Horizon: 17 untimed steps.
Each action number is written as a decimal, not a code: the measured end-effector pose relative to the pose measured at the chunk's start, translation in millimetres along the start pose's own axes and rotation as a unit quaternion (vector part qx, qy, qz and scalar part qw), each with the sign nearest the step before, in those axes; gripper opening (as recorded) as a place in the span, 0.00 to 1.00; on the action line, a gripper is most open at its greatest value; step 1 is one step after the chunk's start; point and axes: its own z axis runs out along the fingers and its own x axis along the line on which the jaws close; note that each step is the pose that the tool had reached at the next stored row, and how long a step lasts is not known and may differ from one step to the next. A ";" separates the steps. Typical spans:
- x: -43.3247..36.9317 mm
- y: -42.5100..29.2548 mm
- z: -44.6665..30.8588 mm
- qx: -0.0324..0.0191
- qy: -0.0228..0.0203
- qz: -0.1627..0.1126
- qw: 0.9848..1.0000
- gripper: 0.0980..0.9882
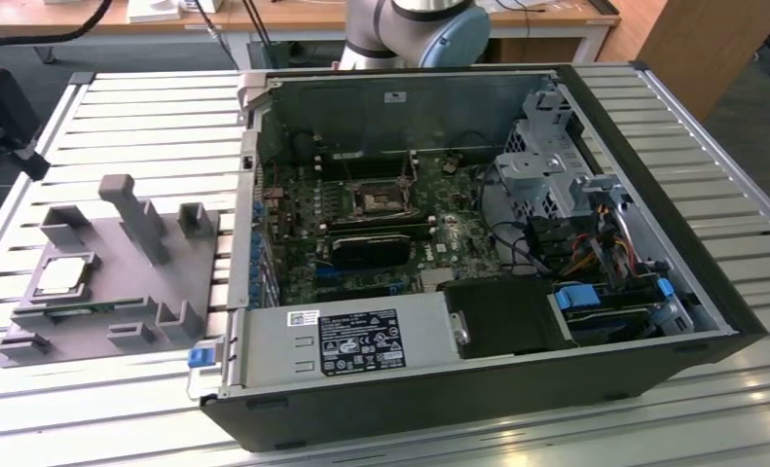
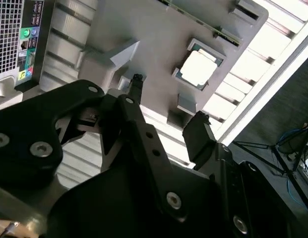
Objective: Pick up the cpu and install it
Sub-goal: 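Pick up the cpu and move it towards the insertion slot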
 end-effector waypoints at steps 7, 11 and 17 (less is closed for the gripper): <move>-0.9 0.4 -6.7 0.000 0.000 0.000 1.000 0.58; -1.0 0.4 -7.0 0.000 0.000 0.000 1.000 0.58; -1.0 0.4 -7.2 0.000 0.000 0.000 1.000 0.58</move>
